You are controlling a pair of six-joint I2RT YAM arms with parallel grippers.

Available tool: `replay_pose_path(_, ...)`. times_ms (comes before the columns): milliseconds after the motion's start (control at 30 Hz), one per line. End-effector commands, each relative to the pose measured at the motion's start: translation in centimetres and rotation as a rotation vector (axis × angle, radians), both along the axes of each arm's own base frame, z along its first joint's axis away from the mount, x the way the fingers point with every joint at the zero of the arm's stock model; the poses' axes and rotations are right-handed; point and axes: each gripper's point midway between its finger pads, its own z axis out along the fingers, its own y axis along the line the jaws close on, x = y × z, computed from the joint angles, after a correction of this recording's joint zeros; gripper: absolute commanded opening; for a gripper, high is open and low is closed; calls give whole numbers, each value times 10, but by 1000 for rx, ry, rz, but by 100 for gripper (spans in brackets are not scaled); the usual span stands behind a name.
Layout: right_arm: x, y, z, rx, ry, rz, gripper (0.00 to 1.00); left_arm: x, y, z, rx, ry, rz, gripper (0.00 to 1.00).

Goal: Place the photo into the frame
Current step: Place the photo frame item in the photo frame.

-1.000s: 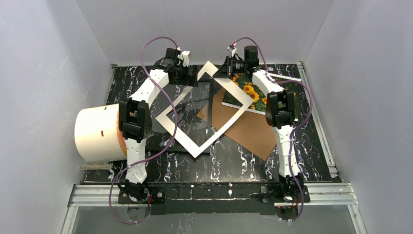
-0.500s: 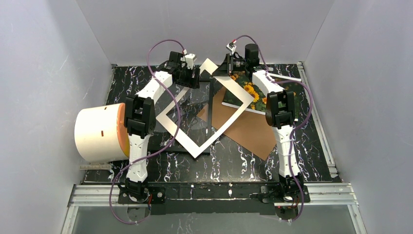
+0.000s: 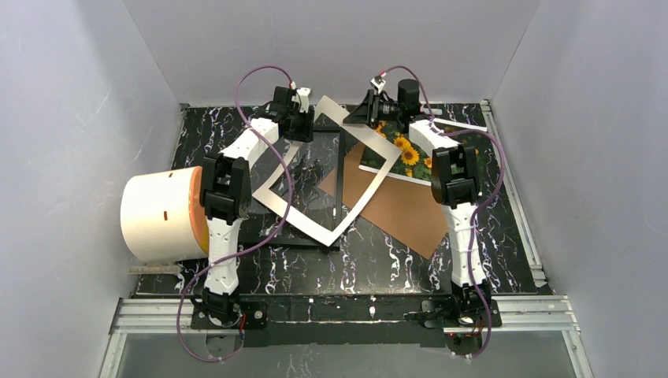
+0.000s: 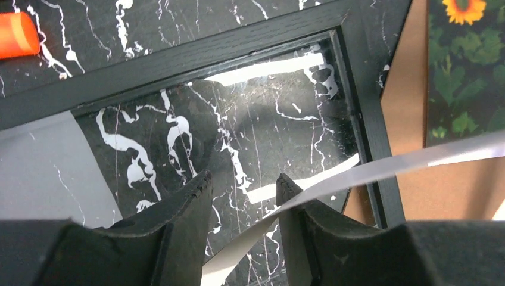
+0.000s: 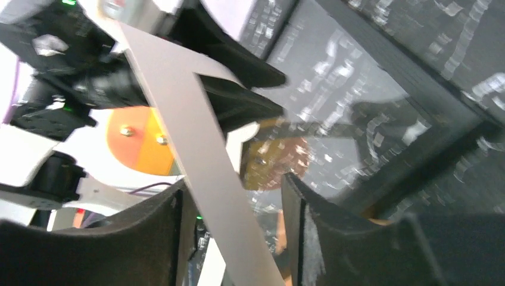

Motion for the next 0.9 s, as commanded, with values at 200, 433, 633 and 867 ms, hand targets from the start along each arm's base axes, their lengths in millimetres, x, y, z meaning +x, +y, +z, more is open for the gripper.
replay_pose_path(200,41,-86,29,-28,-35,-522,85,-17,20,50,-7,-53,99,40)
replay_pose_path(433,20,-129,40,-124,-93,-766,93,-29,24,57,-18,-59,127,40)
replay_pose_path(633,-17,-144,11,-205,-11,-813,96,-35,31,55,-8,-54,163,40)
replay_pose_path(867,-70,-147,-34,-310,286,-818,89,-47,31,31,-7,23,171,47)
